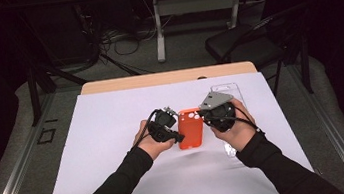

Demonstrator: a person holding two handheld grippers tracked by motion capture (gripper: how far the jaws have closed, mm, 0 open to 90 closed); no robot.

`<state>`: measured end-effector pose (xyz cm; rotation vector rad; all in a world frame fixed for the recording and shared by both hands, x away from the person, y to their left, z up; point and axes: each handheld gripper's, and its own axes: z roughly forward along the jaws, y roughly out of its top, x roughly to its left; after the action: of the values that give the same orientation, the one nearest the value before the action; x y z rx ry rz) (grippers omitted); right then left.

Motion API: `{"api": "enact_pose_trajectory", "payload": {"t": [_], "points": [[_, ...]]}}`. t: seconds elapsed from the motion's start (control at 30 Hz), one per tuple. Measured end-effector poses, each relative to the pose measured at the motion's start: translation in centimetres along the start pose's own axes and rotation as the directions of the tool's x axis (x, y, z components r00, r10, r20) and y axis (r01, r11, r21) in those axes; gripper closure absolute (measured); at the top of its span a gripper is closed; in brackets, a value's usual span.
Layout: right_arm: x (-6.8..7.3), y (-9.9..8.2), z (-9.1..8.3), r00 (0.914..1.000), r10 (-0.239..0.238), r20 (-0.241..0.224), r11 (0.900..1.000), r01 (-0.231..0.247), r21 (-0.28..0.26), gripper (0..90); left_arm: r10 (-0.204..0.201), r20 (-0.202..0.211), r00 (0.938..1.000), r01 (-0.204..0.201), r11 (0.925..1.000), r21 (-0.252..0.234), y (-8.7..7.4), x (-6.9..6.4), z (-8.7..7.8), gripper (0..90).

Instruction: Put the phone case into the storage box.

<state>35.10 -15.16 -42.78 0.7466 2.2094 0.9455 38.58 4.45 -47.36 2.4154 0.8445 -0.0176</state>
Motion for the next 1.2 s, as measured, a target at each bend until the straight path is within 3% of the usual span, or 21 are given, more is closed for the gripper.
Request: {"api": "enact_pose_trajectory", "payload": {"t": [0.7,1.2], "points": [[0.06,0.08,-0.11,0.9999,0.003,0.010,0.9997,-0.003,-0.023,82.1,-0.017,0.017,0.9997,0.018,0.9996,-0.021,-0.06,0.26,-0.10,79.3],[-0.26,0.27,-0.23,0.9999,0.002,0.015,0.9997,-0.002,-0.026,82.2,-0.047,0.047,0.9978,0.050,0.9973,-0.054,-0.22,0.78,-0.37,62.9]]}}
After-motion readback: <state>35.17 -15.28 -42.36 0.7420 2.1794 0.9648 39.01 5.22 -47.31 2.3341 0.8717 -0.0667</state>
